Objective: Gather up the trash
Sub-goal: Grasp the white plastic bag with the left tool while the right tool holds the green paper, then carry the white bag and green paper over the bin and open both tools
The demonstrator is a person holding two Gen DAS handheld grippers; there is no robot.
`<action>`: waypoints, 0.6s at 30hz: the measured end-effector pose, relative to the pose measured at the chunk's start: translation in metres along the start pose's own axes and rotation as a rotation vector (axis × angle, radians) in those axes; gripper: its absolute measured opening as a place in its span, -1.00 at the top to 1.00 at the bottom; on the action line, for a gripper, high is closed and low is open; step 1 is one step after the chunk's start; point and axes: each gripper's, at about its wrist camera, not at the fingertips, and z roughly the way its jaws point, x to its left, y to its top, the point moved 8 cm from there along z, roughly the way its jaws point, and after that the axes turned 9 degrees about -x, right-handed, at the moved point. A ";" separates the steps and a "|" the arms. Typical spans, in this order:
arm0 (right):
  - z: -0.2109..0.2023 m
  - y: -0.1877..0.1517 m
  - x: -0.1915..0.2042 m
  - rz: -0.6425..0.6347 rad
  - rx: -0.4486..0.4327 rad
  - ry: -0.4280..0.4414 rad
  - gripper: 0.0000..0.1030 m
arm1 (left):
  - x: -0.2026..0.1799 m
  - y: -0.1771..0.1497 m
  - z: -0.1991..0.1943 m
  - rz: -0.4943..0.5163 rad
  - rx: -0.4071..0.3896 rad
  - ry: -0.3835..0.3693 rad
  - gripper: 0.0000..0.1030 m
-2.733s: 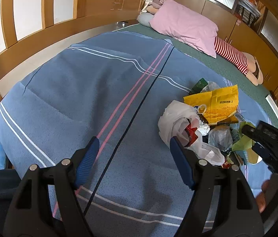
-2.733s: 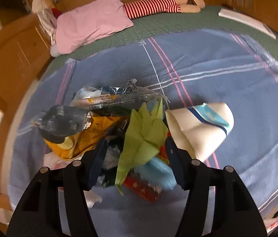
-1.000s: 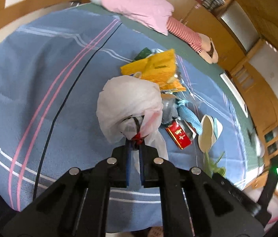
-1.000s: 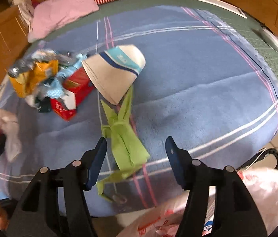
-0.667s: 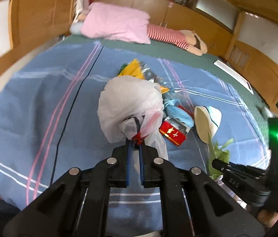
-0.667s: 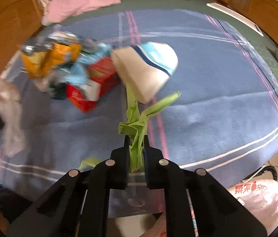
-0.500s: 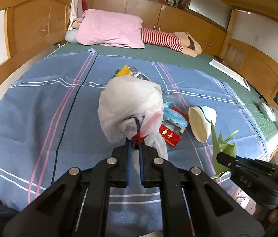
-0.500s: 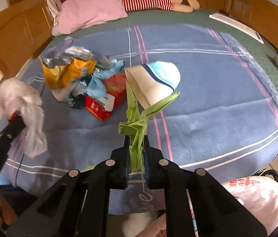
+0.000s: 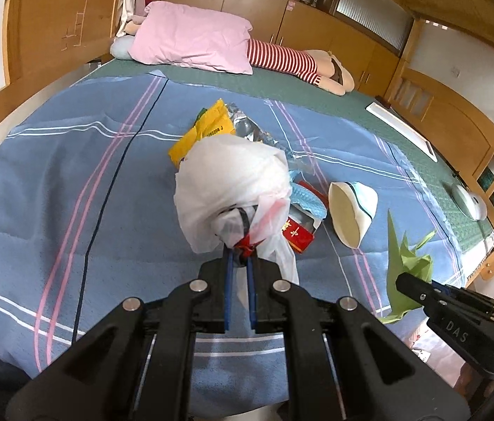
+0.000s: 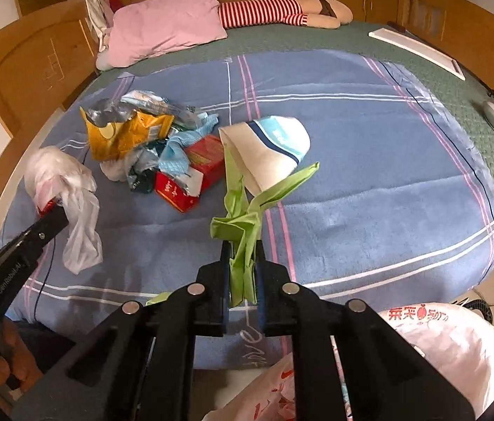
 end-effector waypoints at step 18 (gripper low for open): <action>-0.108 -0.069 -0.099 -0.084 0.131 0.004 0.56 | -0.073 -0.021 -0.007 0.073 0.079 -0.385 0.85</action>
